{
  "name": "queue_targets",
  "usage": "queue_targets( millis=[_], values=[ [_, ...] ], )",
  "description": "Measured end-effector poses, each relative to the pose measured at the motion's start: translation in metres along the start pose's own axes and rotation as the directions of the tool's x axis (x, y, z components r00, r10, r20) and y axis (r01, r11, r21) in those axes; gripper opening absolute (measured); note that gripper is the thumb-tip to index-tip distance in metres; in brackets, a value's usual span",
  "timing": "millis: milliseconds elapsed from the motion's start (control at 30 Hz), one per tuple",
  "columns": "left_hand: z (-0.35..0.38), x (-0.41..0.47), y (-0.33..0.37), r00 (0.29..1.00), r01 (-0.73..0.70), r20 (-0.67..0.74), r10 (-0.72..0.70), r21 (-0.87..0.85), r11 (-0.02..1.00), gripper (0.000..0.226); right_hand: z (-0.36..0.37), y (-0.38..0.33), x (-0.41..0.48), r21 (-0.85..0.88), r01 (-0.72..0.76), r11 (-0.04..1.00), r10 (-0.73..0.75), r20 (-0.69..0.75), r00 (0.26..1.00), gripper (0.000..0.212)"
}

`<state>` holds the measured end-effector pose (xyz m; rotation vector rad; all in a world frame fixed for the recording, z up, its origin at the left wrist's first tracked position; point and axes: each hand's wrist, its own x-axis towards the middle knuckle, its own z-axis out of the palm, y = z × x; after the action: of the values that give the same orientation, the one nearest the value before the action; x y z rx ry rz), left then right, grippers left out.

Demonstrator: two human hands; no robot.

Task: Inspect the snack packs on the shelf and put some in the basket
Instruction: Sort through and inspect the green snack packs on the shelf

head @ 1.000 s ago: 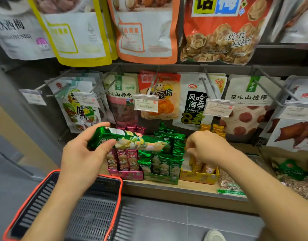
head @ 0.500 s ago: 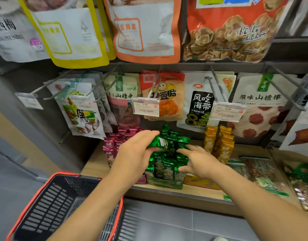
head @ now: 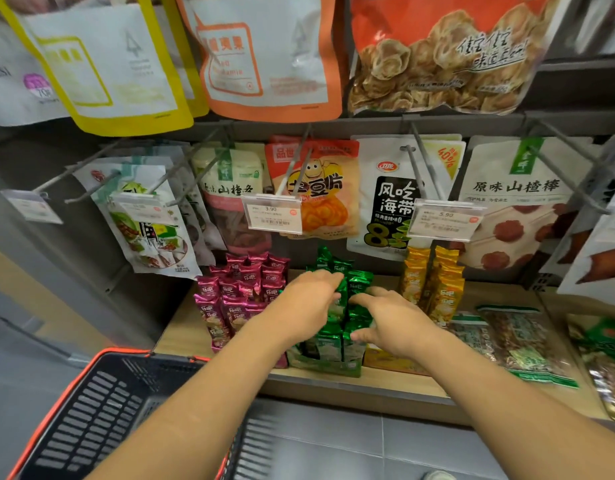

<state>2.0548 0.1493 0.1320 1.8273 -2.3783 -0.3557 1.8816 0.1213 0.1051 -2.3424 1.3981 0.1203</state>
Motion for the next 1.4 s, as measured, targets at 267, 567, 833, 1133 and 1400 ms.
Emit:
queue_targets(
  millis=[267, 567, 833, 1133, 1400],
  values=[
    [0.050, -0.007, -0.015, 0.995, 0.070, -0.078, -0.066, 0.046, 0.996, 0.037, -0.003, 0.003, 0.002, 0.027, 0.029, 0.999, -0.027, -0.061, 0.998, 0.063],
    [0.050, -0.011, -0.015, 1.000, -0.028, 0.001, 0.030, 0.384, 0.923, 0.053, 0.002, 0.004, 0.003, 0.049, 0.051, 0.997, -0.045, -0.118, 0.992, 0.064],
    [0.016, 0.028, -0.009, 0.963, 0.264, -0.042, -0.265, -0.024, 0.964, 0.038, 0.000, 0.010, 0.015, 0.092, 0.047, 0.995, -0.031, -0.171, 0.985, 0.069],
    [0.029, 0.056, -0.004, 0.965, 0.261, -0.022, -0.262, 0.176, 0.949, 0.033, 0.012, 0.009, 0.018, -0.002, -0.002, 1.000, 0.002, 0.006, 1.000, 0.072],
    [-0.015, -0.012, 0.019, 0.883, 0.007, -0.441, 0.161, 0.356, 0.934, 0.026, 0.015, 0.009, 0.020, -0.007, -0.033, 0.999, 0.033, 0.028, 0.999, 0.077]
  ],
)
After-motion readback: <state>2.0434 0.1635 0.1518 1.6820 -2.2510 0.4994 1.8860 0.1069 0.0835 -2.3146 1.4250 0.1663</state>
